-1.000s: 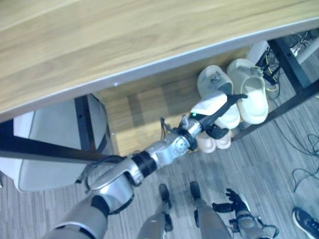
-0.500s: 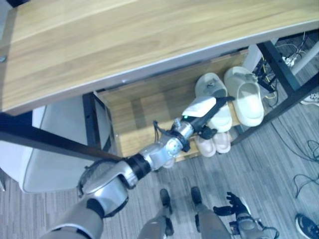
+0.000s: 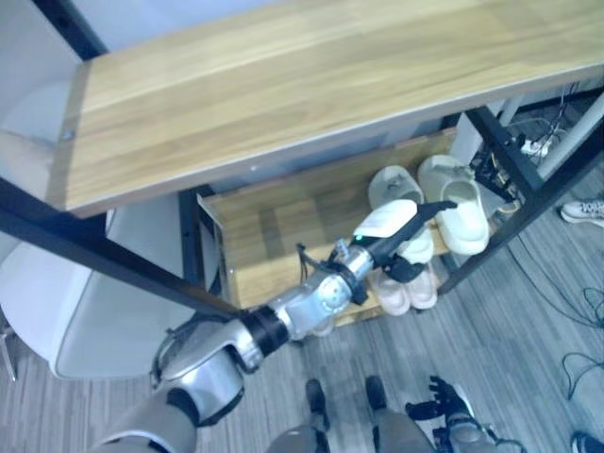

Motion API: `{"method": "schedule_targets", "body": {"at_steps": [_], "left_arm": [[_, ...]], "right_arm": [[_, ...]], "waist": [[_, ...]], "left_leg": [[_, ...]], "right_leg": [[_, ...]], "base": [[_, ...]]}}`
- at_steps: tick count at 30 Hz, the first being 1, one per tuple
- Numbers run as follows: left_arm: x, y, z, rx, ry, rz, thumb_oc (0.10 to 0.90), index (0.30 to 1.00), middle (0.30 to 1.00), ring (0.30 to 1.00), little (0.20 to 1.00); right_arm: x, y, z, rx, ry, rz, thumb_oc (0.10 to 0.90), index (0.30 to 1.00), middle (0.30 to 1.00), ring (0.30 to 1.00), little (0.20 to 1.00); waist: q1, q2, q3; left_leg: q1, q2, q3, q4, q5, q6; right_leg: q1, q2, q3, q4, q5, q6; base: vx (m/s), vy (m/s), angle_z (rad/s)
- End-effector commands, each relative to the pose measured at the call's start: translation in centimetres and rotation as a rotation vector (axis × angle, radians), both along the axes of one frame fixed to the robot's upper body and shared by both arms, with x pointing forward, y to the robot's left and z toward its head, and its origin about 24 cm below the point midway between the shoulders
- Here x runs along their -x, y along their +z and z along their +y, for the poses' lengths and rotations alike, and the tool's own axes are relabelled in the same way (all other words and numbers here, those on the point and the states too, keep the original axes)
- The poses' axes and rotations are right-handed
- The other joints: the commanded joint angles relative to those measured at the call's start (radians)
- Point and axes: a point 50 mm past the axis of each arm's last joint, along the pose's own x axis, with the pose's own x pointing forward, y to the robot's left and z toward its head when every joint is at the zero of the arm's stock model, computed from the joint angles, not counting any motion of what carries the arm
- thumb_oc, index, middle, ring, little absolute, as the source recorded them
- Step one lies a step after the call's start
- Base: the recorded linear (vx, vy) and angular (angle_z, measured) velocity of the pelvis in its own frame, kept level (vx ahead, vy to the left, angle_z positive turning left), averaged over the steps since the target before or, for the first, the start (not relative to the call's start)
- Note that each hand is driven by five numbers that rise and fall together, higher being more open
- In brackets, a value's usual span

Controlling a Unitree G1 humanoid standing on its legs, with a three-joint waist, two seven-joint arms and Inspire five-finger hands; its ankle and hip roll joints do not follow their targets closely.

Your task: Arrange the slippers neatly on the shoe rack.

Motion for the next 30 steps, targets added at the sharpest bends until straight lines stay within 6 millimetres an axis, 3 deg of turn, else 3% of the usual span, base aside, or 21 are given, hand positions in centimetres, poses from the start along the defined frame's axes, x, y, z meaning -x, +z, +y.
{"method": "schedule_targets", "body": {"at_steps": [1,5,11,15,24,30], "left_arm": [[-0.8,5.6,0.2,0.253,0.024,-0.155,0.800,0.900,0.900,0.900,0.900],[-0.6,4.5,2.2,0.245,0.076,-0.176,0.800,0.900,0.900,0.900,0.900],[-0.8,2.1,2.8,0.135,0.120,-0.167,0.800,0.900,0.900,0.900,0.900],[-0.9,-0.4,1.9,0.009,0.130,-0.138,0.800,0.900,0.900,0.900,0.900],[0.5,-3.9,-0.3,-0.085,0.072,-0.038,0.800,0.900,0.900,0.900,0.900],[1.2,-4.2,-1.4,-0.064,0.035,-0.002,0.800,0.900,0.900,0.900,0.900]], "right_arm": [[2.4,-0.7,-0.4,-0.013,-0.050,0.041,0.800,0.900,0.900,0.900,0.900],[2.6,-0.9,0.2,-0.037,-0.064,0.036,0.800,0.900,0.900,0.900,0.900],[2.6,-1.0,0.4,-0.042,-0.064,0.038,0.800,0.900,0.900,0.900,0.900],[2.7,-1.0,0.5,-0.039,-0.050,0.037,0.800,0.900,0.900,0.900,0.900],[2.5,-0.8,0.3,-0.025,-0.046,0.026,0.800,0.900,0.900,0.900,0.900],[2.4,-0.7,0.1,-0.020,-0.051,0.020,0.800,0.900,0.900,0.900,0.900]], "waist": [[0.023,-0.003,-0.045],[0.037,-0.011,-0.056],[0.046,-0.023,-0.072],[0.044,-0.035,-0.082],[0.037,-0.044,-0.085],[0.030,-0.047,-0.079]], "left_leg": [[0.052,0.004,-0.020,0.001,-0.114,-0.044],[0.063,0.007,-0.029,0.003,-0.115,-0.045],[0.076,0.009,-0.036,0.004,-0.118,-0.047],[0.073,0.012,-0.036,0.001,-0.115,-0.048],[0.069,0.014,-0.036,0.000,-0.117,-0.045],[0.067,0.015,-0.033,0.000,-0.116,-0.046]], "right_leg": [[0.026,-0.006,-0.051,0.002,-0.132,0.026],[0.046,-0.004,-0.058,0.002,-0.138,0.023],[0.065,0.000,-0.068,-0.006,-0.139,0.021],[0.060,0.006,-0.068,-0.012,-0.134,0.020],[0.054,0.010,-0.056,-0.013,-0.131,0.016],[0.052,0.010,-0.053,-0.014,-0.131,0.016]], "base": [[0.00,-0.045,-0.03],[0.02,-0.043,0.04],[0.02,-0.023,0.08],[0.00,0.000,0.00],[0.00,0.000,0.00],[0.00,0.000,0.00]]}}
